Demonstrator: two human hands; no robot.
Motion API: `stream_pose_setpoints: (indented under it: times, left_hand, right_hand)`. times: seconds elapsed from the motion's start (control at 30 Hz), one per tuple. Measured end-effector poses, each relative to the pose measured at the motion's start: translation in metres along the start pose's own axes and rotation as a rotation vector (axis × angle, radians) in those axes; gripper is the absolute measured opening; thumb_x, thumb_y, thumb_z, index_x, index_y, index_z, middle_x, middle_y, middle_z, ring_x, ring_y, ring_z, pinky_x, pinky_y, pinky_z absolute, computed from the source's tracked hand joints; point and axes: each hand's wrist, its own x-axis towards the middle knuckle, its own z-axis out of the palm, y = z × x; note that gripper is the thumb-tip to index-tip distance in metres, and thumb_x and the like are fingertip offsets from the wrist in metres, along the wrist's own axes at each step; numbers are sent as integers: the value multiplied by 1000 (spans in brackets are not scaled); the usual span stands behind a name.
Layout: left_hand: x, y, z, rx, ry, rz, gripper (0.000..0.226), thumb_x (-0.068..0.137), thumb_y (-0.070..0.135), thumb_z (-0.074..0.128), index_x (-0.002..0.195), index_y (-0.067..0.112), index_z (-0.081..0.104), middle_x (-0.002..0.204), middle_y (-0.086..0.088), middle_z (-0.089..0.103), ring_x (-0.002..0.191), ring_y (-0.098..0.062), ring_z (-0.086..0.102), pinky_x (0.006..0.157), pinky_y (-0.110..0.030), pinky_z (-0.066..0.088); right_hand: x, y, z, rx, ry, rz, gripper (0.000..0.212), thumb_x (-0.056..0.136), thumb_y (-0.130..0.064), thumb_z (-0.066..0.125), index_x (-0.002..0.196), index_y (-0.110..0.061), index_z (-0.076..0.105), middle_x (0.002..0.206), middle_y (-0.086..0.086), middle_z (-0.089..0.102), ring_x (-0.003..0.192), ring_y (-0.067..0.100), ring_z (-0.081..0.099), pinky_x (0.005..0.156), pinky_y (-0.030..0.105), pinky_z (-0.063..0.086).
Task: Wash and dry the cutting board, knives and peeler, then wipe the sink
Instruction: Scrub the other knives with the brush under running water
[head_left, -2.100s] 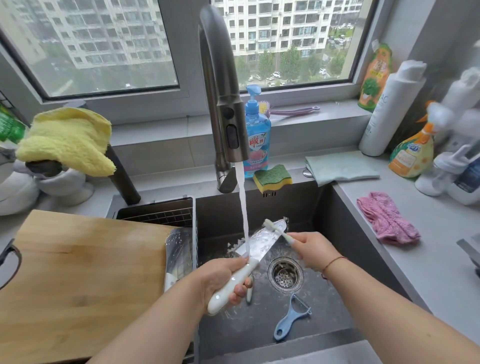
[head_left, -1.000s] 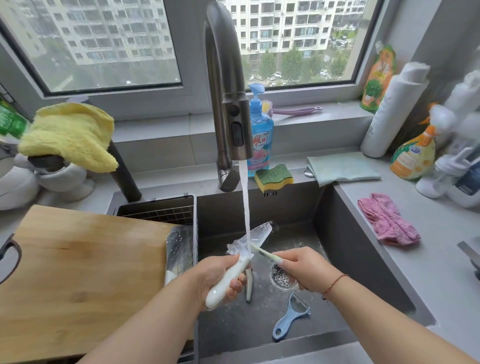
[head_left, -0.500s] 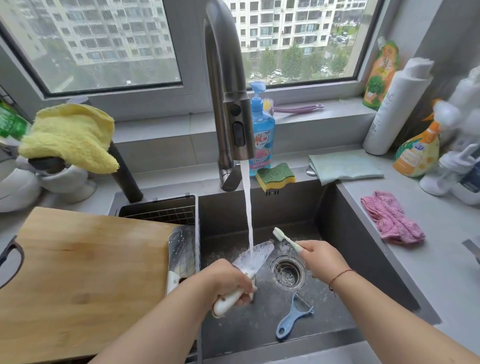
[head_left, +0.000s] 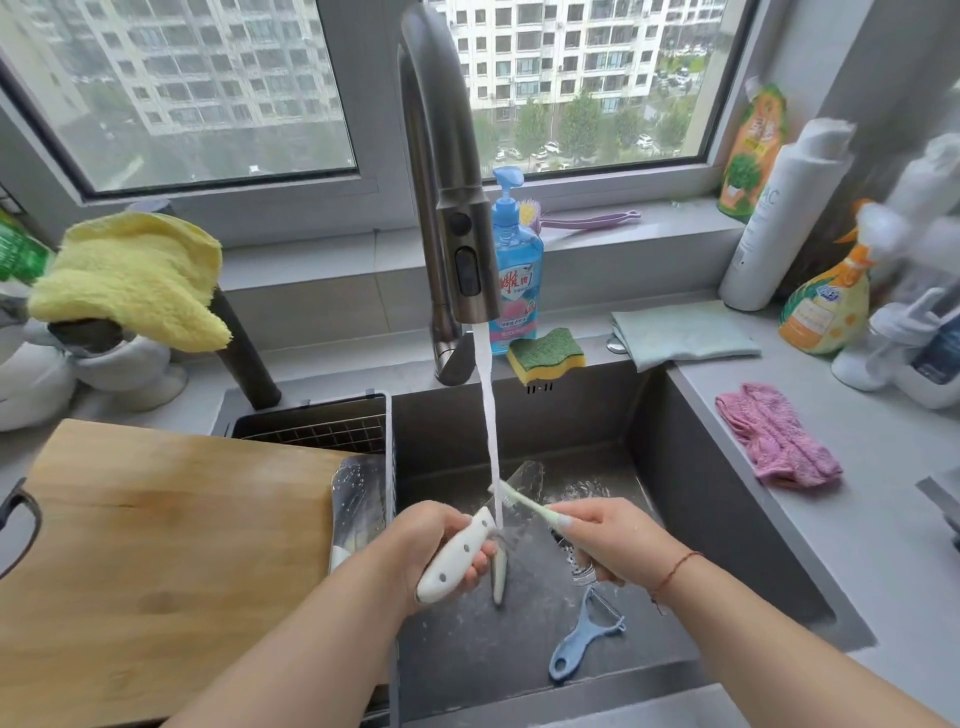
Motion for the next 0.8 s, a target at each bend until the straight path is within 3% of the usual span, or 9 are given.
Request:
stream_pose_setpoints:
  times: [0.1,0.23,0.37,0.53,0.6,0.8]
  left_hand:
    - [-3,1,-1,-68,-37,-2,31,102,24,38,106,-3,53,67,-11,54,47,-14,51,37,-20,45]
    - [-6,0,-4,-75,-74,-19,29,102,24,41,106,-3,51,67,-10,52,45,-13,51,37,-19,44]
    - [-4,-3,-11,-62,-55,-26,28,101,24,42,110,-2,50,67,-10,54,46,-14,52,37,-20,45]
    - [-6,-3,-18,-50,-41,-19,28,100,24,44,114,0,49,67,-11,55,48,-15,52,38,-21,45]
    - [-7,-2,-17,-57,-53,-19,28,100,24,44,115,0,50,67,-11,55,48,-15,53,37,-21,45]
    - [-12,0,-21,-39,-84,-5,31,100,25,45,123,2,45,69,-11,55,49,-14,53,38,-21,47]
  right_hand:
    - [-4,-1,7,2,-96,-24,25,96,-31,51,107,-50,64,59,-2,53,41,7,42,42,20,37]
    - [5,1,3,-42,48,15,28,96,-27,48,103,-47,66,52,-6,48,38,5,38,40,18,33]
    - [14,8,-7,-278,138,54,26,95,-25,47,100,-23,73,52,-7,45,45,8,39,53,23,36]
    - [-3,-13,3,12,-6,-7,21,95,-30,54,101,-42,70,55,-2,50,40,8,37,39,18,32]
    - [-6,-17,11,13,-90,-36,22,96,-31,53,107,-44,66,59,0,52,40,7,40,39,18,34]
    - [15,-8,6,17,77,-21,21,97,-27,54,109,-35,69,53,0,46,38,7,35,36,17,29]
